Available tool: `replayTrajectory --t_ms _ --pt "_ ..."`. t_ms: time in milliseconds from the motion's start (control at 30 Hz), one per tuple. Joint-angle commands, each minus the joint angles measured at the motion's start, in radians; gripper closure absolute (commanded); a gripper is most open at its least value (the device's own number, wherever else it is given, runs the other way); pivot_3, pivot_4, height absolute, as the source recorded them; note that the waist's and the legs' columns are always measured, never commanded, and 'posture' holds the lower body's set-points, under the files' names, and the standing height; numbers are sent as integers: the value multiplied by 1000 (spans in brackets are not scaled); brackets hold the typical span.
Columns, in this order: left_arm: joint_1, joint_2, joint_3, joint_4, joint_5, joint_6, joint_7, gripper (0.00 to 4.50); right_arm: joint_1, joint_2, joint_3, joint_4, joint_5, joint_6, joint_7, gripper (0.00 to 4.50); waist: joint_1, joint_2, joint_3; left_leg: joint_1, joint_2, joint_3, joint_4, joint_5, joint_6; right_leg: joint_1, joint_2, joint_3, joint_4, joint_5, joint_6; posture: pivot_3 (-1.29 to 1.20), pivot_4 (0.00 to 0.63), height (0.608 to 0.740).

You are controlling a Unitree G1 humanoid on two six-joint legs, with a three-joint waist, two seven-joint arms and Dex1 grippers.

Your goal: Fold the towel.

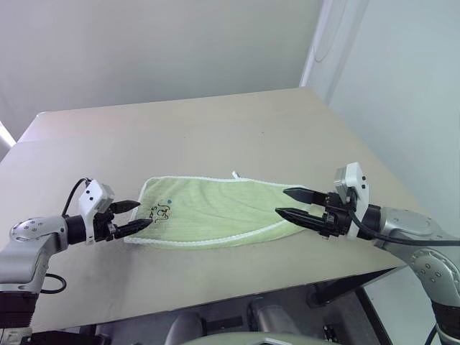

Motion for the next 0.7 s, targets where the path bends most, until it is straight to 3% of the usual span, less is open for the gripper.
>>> replayTrajectory --t_ms 33,367,700 --pt "-12 13 21 -16 -6 -11 0 870 -15 7 3 -1 -7 -16 2 1634 0 0 0 0 0 0 0 0 0 0 0 0 0 0 0 0 0 740" --pt "-42 31 17 12 1 -15 -29 870 3 37 19 -35 -2 -18 -19 1634 -1 0 0 0 0 0 0 0 0 0 0 0 0 0 0 0 0 740" --pt "-39 109 8 45 20 -45 -120 870 53 42 11 -6 -51 -73 -10 1634 -2 0 0 0 0 0 0 0 0 0 0 0 0 0 0 0 0 740"
